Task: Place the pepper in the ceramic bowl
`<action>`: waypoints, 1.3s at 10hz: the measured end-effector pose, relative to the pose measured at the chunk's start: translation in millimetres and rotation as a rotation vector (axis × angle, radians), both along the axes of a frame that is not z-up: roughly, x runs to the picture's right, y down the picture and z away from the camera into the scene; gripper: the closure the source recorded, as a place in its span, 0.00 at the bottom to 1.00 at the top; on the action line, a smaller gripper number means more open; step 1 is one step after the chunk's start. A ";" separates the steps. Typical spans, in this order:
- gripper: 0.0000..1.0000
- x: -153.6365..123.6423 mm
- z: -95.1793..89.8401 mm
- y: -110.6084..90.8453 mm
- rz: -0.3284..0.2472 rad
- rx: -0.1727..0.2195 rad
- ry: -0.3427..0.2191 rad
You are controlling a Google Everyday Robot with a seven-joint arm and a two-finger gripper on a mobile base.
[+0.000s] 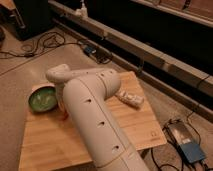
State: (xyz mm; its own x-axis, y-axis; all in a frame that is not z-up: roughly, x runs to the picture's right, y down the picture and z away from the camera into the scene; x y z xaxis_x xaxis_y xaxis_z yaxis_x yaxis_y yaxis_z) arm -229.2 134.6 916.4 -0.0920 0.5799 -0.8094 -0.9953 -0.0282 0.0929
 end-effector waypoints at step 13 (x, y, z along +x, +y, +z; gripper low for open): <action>1.00 -48.6 -61.8 -82.4 -0.102 0.213 -0.153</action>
